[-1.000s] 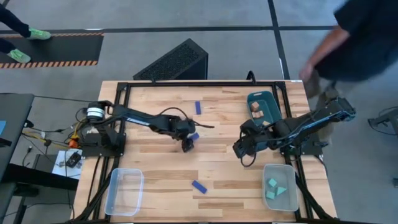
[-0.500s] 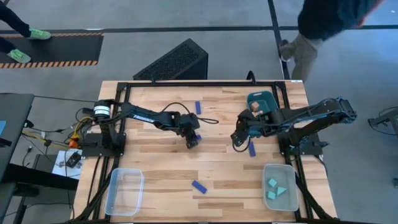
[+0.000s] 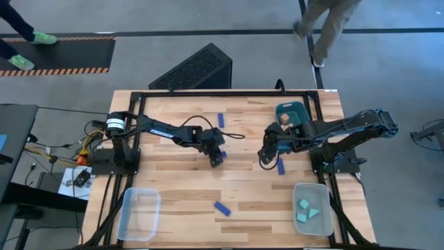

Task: Sort & place blocks by color
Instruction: Put the center blue block into the transparent bin

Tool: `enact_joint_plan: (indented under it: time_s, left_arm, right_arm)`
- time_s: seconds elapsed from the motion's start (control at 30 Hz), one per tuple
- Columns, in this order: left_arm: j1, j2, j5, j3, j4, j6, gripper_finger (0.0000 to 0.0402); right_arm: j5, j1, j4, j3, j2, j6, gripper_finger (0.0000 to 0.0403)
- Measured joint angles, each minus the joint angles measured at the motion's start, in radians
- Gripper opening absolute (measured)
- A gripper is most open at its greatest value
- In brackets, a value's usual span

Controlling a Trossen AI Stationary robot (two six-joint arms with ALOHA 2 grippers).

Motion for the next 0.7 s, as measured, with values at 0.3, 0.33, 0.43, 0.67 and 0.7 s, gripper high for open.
enact_joint_plan:
  time_s: [0.3, 0.33, 0.43, 0.67, 0.7]
  left_arm:
    - [0.03, -0.052, 0.03, 0.001, -0.032, 0.026, 0.0002]
    - [0.035, -0.063, 0.024, 0.003, -0.048, 0.03, 0.0001]
    - [0.047, -0.123, 0.008, 0.015, -0.061, 0.033, 0.0001]
    - [0.052, -0.297, -0.052, 0.017, -0.176, 0.017, 0.0]
    - [0.048, -0.328, -0.068, 0.019, -0.199, 0.017, 0.0]
  right_arm:
    - [-0.019, 0.062, -0.002, 0.0, 0.0, 0.077, 0.0256]
    - [-0.017, 0.069, -0.004, 0.0, 0.0, 0.088, 0.0256]
    - [0.012, 0.077, -0.006, 0.0, 0.0, 0.119, 0.0256]
    - [0.081, 0.051, 0.006, 0.0, 0.001, 0.138, 0.0256]
    - [0.082, 0.043, 0.008, 0.0, 0.0, 0.135, 0.0256]
